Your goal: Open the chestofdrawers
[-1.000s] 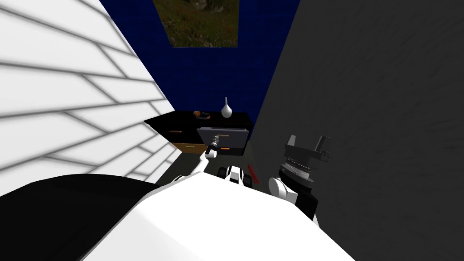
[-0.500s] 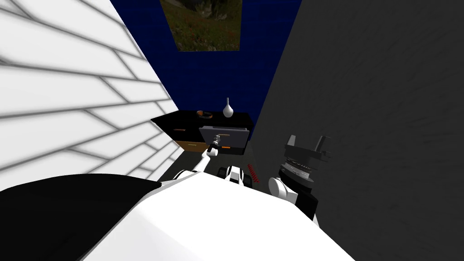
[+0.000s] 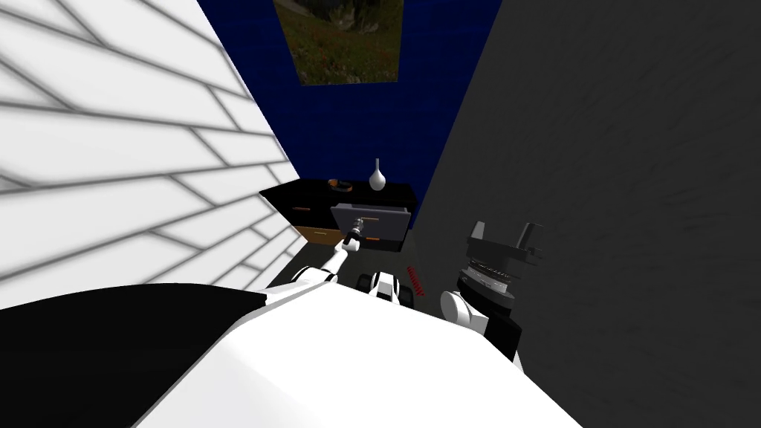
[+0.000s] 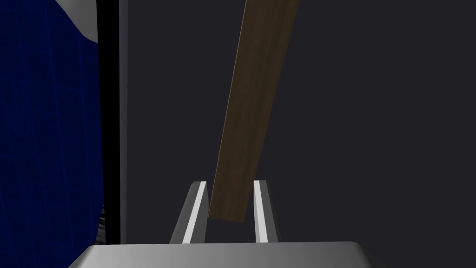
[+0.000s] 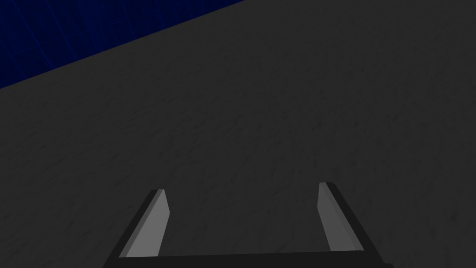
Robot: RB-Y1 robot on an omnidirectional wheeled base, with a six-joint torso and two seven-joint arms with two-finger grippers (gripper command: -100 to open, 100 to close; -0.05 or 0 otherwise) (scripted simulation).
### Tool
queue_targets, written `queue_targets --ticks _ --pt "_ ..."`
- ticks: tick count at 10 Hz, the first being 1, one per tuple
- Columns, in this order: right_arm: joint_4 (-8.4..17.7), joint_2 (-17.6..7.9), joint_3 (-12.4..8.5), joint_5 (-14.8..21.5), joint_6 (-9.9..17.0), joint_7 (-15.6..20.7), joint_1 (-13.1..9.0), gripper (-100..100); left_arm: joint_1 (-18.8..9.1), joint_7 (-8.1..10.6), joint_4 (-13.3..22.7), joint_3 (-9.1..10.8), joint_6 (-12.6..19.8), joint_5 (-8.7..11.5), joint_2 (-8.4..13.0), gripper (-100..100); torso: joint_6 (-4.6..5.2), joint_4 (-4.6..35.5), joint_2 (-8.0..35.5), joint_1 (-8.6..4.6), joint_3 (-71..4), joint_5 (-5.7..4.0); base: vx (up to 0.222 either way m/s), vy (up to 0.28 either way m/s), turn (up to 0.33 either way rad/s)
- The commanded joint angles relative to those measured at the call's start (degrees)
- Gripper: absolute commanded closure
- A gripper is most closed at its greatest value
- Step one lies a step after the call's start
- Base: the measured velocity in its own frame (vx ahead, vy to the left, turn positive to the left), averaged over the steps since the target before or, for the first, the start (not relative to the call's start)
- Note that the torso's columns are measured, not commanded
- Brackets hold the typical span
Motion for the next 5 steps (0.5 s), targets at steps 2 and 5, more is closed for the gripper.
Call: queue_targets --ticks 2,5 --pt "0.0 0.0 0.0 0.0 0.0 0.0 0.0 0 -4.92 0.69 5.43 -0.38 -1.01 -0.35 0.57 100 -0.15 0.02 0.07 0.02 0.02 -0.03 -0.093 -0.02 0.085" --pt "0.0 0.0 0.0 0.0 0.0 0.0 0.0 0 -10.04 1.44 12.15 -0.71 -2.05 -0.62 1.34 100 -0.2 0.11 0.2 0.05 0.11 -0.06 -0.085 -0.013 0.066"
